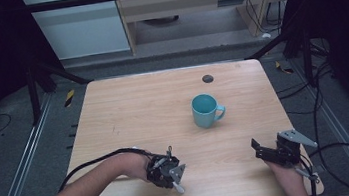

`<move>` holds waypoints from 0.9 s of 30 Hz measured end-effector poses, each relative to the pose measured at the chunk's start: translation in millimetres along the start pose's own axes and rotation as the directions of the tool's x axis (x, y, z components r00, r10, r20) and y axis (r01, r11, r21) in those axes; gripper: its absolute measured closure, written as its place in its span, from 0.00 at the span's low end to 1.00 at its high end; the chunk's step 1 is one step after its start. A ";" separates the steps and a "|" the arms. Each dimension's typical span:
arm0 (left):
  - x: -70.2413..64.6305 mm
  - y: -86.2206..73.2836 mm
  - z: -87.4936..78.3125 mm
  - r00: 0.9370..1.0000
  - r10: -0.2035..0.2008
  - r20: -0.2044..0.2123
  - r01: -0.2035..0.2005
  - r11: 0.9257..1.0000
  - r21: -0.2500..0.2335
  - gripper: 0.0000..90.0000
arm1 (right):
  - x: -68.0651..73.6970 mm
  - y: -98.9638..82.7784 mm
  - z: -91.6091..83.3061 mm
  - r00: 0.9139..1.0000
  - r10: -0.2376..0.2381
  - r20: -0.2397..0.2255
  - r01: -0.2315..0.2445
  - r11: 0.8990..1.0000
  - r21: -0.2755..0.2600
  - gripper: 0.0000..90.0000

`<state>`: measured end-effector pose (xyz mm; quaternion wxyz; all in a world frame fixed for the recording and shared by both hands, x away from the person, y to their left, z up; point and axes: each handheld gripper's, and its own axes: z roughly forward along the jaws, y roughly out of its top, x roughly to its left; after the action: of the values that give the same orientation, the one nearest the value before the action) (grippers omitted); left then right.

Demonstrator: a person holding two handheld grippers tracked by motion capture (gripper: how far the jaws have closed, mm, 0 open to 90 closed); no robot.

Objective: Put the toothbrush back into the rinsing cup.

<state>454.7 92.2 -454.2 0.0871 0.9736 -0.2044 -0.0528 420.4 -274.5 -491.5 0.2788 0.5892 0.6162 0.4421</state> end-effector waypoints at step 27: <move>55.8 -10.2 4.7 0.943 -0.269 -0.196 0.255 0.962 -0.092 0.97 | 0.0 0.7 0.6 1.000 -0.003 -0.004 0.003 1.000 0.000 0.01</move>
<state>508.9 77.9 -464.5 0.1321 0.9889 -0.0612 0.0310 421.2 -274.4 -491.2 0.2784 0.5874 0.6175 0.4429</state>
